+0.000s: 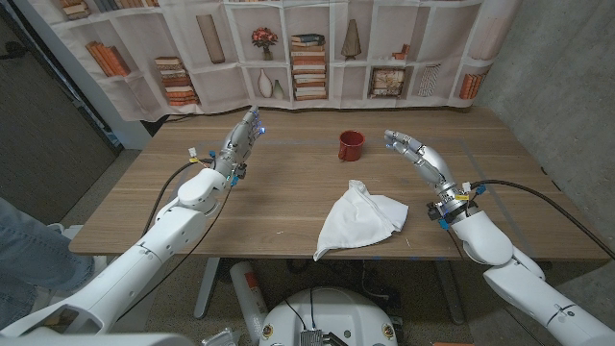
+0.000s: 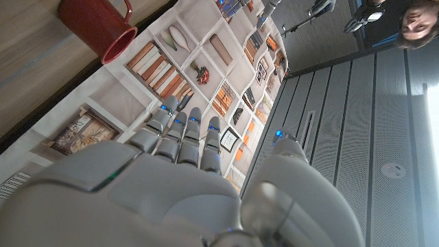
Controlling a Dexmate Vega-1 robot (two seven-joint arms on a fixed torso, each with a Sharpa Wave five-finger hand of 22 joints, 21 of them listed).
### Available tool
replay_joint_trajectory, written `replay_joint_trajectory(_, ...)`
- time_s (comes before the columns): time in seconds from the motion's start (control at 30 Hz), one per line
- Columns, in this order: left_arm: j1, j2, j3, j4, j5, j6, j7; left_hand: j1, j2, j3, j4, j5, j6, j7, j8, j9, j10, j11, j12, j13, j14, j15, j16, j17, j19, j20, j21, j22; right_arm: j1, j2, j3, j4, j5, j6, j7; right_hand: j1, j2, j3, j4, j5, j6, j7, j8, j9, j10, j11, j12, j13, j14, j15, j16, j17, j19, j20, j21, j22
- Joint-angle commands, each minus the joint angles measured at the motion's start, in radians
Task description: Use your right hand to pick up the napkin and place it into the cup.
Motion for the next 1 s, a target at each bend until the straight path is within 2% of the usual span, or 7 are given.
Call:
replay_joint_trajectory(0.03, -0.007, -0.008, 0.005, 0.008, -0.023, 0.008, -0.024, 0.008, 0.009, -0.002, 0.000, 0.000, 0.004, 0.002, -0.003, 0.001, 0.004, -0.001, 0.000, 0.001, -0.003, 0.005, -0.006, 0.002, -0.116, -0.048, -0.004, 0.002, -0.024, -0.021, 0.016, -0.032, -0.051, -0.005, -0.008, 0.012, 0.002, 0.002, -0.004, -0.001, 0.009, -0.001, 0.000, 0.003, 0.002, -0.005, -0.005, 0.003, -0.001, -0.001, -0.005, 0.005, 0.005, -0.044, -0.005, 0.002)
replay_joint_trajectory(0.47, -0.006, -0.008, 0.010, 0.007, -0.016, 0.023, -0.007, 0.010, 0.011, -0.003, 0.000, -0.001, 0.005, 0.002, -0.004, 0.001, 0.002, -0.002, -0.002, 0.001, -0.004, 0.005, -0.008, 0.002, -0.114, -0.047, -0.009, 0.002, -0.056, -0.029, 0.043, -0.064, -0.114, -0.006, -0.028, 0.013, 0.002, 0.001, -0.005, -0.001, 0.009, -0.005, -0.003, 0.003, 0.002, -0.003, -0.008, 0.003, -0.005, 0.002, -0.007, 0.006, 0.002, -0.043, -0.013, 0.002)
replay_joint_trajectory(0.53, -0.007, -0.008, 0.010, 0.011, -0.018, 0.023, -0.012, 0.010, 0.011, -0.003, -0.001, -0.001, 0.004, 0.002, -0.004, 0.001, 0.003, -0.002, -0.002, 0.001, -0.005, 0.005, -0.008, 0.002, -0.115, -0.047, -0.010, 0.002, -0.063, -0.024, 0.055, -0.076, -0.175, -0.013, -0.054, 0.013, 0.002, 0.001, -0.006, -0.001, 0.011, -0.006, -0.002, 0.004, 0.004, -0.008, -0.008, 0.003, -0.005, 0.002, -0.007, 0.006, 0.003, -0.043, -0.014, 0.002)
replay_joint_trajectory(0.6, -0.008, -0.009, 0.010, 0.013, -0.018, 0.018, -0.014, 0.010, 0.011, -0.004, -0.001, -0.001, 0.005, 0.002, -0.004, 0.001, 0.002, -0.001, -0.002, 0.001, -0.006, 0.005, -0.009, 0.002, -0.114, -0.047, -0.011, 0.003, -0.064, -0.020, 0.056, -0.077, -0.191, -0.013, -0.062, 0.014, 0.002, 0.001, -0.006, -0.001, 0.014, -0.007, -0.002, 0.004, 0.006, -0.008, -0.008, 0.003, -0.004, 0.000, -0.007, 0.006, 0.004, -0.042, -0.015, 0.002)
replay_joint_trajectory(1.0, -0.011, -0.011, 0.010, 0.022, -0.018, 0.007, -0.023, 0.011, 0.014, -0.006, -0.001, -0.002, 0.005, 0.001, -0.005, 0.001, 0.004, -0.002, -0.003, 0.001, -0.003, 0.005, -0.008, 0.002, -0.113, -0.046, -0.017, 0.003, -0.072, -0.017, 0.059, -0.096, -0.236, -0.031, -0.082, 0.015, 0.003, 0.000, -0.007, -0.001, 0.019, -0.010, -0.002, 0.004, 0.009, -0.011, -0.010, 0.003, -0.005, -0.001, -0.008, 0.006, 0.008, -0.043, -0.021, 0.002)
